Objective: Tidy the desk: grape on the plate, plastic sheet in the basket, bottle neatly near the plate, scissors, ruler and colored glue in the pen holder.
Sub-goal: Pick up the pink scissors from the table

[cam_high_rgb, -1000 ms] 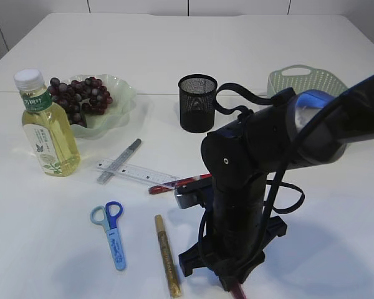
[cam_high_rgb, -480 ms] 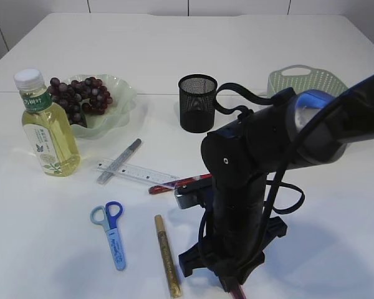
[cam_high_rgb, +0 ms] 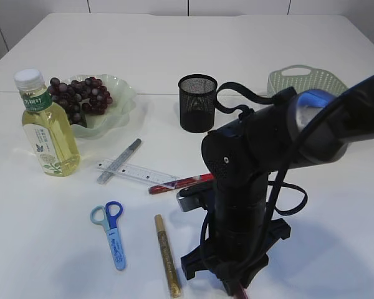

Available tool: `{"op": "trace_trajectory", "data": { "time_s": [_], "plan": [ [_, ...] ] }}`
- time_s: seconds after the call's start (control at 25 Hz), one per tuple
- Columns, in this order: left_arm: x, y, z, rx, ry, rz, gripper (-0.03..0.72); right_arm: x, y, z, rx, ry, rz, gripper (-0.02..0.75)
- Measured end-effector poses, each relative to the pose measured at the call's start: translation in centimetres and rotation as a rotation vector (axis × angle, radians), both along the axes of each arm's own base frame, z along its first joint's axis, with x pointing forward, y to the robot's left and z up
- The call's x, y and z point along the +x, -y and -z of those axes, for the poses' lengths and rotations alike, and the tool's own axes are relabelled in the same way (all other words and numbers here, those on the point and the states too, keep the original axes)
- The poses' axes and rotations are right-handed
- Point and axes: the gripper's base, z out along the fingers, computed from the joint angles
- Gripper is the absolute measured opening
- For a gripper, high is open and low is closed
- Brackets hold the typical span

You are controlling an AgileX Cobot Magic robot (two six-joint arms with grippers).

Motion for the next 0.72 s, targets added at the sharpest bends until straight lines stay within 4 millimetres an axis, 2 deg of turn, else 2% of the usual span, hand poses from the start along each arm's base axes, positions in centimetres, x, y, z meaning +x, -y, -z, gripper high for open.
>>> {"op": "trace_trajectory", "data": {
  "time_s": [0.52, 0.72],
  "plan": [
    [0.0, 0.0, 0.0, 0.002, 0.0, 0.0, 0.379, 0.7, -0.1, -4.3, 0.113, 0.191, -0.022, 0.175],
    [0.0, 0.0, 0.0, 0.002, 0.0, 0.0, 0.379, -0.1, 0.7, -5.6, 0.173, 0.286, -0.025, 0.175]
  ]
}}
